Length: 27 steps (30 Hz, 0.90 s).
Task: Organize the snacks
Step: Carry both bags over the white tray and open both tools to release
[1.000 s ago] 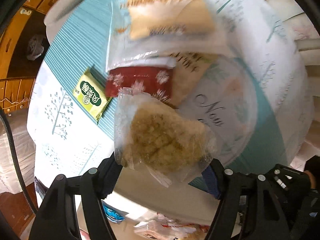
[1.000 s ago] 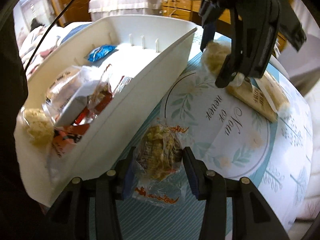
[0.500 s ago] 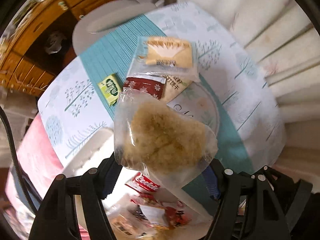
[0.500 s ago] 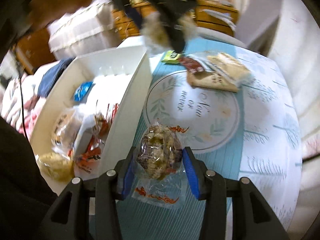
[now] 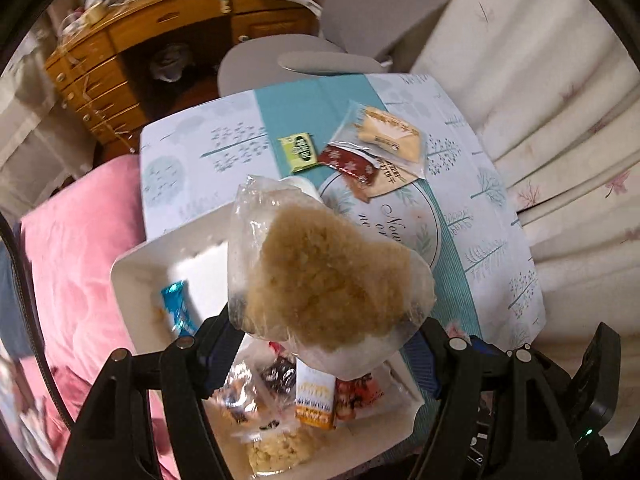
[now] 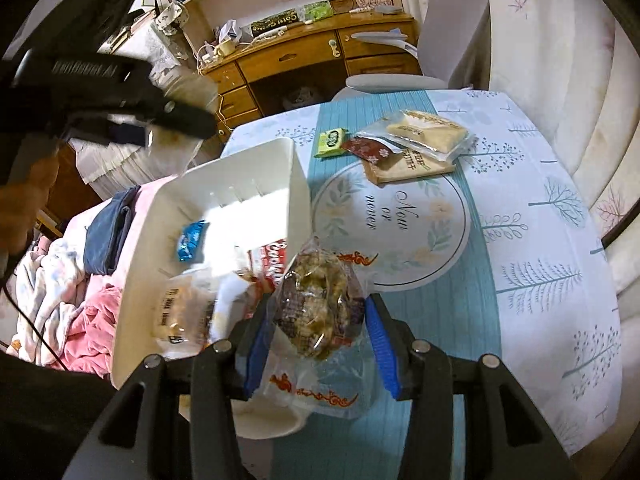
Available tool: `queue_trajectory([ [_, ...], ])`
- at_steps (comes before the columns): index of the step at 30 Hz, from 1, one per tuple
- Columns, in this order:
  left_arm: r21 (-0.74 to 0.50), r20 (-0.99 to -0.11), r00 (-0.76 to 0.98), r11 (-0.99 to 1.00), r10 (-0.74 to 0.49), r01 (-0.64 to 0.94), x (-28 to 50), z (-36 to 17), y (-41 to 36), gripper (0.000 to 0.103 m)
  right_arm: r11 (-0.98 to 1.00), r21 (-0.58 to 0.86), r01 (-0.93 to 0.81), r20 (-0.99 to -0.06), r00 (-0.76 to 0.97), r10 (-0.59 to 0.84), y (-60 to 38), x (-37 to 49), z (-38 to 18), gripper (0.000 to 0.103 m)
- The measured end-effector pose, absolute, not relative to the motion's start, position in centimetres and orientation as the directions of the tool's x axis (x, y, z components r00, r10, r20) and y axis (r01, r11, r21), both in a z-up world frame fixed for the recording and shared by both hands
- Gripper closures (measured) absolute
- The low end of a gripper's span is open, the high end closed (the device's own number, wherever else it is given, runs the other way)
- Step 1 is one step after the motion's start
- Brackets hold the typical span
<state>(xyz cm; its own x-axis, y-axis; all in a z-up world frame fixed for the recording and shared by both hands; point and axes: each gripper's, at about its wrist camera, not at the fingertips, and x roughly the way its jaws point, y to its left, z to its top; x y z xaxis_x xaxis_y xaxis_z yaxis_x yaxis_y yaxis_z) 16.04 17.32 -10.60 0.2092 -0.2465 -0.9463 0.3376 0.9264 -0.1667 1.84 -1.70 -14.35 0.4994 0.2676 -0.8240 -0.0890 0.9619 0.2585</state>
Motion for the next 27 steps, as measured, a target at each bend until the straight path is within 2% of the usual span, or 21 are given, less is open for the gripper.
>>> queue_trajectory([
  [11,-0.249,-0.928,0.227,0.945,-0.295,0.211,10.3,-12.5,24.8,0.031,0.946,0.303,-0.118,-0.794,0.518,0.319,2.1,-0.3,-12.8,0.057],
  [20,-0.289,-0.926,0.214,0.949,-0.31,0.122,6.8,-14.3,29.2,0.031,0.939,0.268,-0.215,-0.788,0.512,0.342,5.4,-0.7,-11.7,0.057],
  [25,-0.296,-0.928,0.212,0.952,-0.307,0.082,6.1,-15.1,30.4,0.02,0.939,0.266,-0.216,-0.795,0.502,0.341,6.2,-0.5,-11.8,0.055],
  [27,-0.297,-0.927,0.217,0.952,-0.307,0.079,6.0,-15.1,30.4,0.02,0.94,0.277,-0.198,-0.8,0.494,0.34,6.1,-0.4,-12.0,0.048],
])
